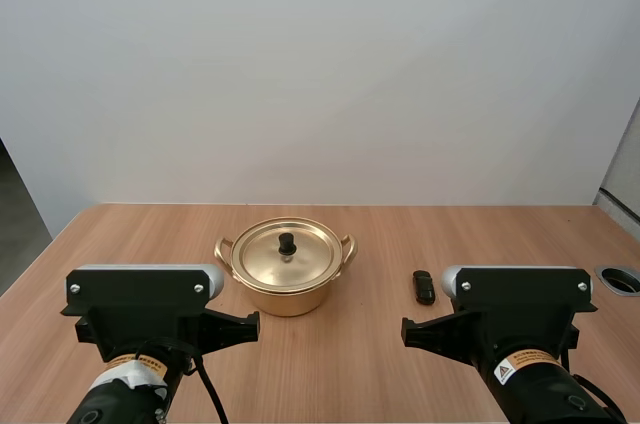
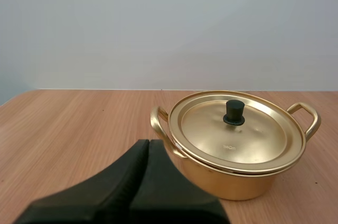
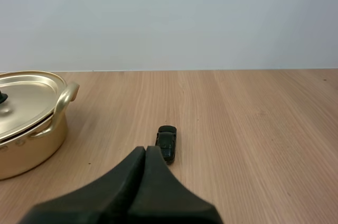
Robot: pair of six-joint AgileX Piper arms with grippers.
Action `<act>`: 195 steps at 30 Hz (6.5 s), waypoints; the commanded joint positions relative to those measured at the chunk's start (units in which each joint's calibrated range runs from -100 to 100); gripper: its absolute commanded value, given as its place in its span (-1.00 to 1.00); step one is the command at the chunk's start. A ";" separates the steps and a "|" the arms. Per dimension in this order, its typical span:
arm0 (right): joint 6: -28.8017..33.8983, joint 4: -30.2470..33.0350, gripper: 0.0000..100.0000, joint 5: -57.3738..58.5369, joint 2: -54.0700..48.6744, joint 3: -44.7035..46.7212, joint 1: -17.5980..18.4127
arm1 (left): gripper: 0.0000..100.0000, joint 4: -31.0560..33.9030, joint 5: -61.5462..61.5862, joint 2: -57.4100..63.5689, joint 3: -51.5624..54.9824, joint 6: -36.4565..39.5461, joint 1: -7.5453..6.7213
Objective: Open the pot, put the car inside, and close it
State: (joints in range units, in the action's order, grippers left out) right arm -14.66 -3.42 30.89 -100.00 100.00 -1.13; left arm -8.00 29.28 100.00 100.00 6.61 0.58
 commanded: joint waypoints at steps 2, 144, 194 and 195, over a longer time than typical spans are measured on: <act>0.01 -0.02 -1.00 -0.03 0.00 0.00 0.02 | -1.00 0.02 0.03 0.00 0.00 0.00 0.00; -12.92 -2.78 0.78 19.63 97.08 -52.08 0.04 | -1.00 -12.21 34.83 -96.14 -64.31 -35.03 -6.68; -23.67 -10.45 -1.00 38.08 95.76 -72.47 16.53 | -1.00 -12.53 52.83 -60.55 -95.29 -26.07 -6.68; -23.67 -10.13 -1.00 37.68 97.35 -72.47 17.08 | -1.00 -12.53 52.83 -60.55 -95.29 -26.07 -6.68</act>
State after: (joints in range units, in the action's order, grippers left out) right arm -38.34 -13.89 68.96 -5.28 27.53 14.47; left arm -20.59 82.07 39.48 4.71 -19.51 -6.05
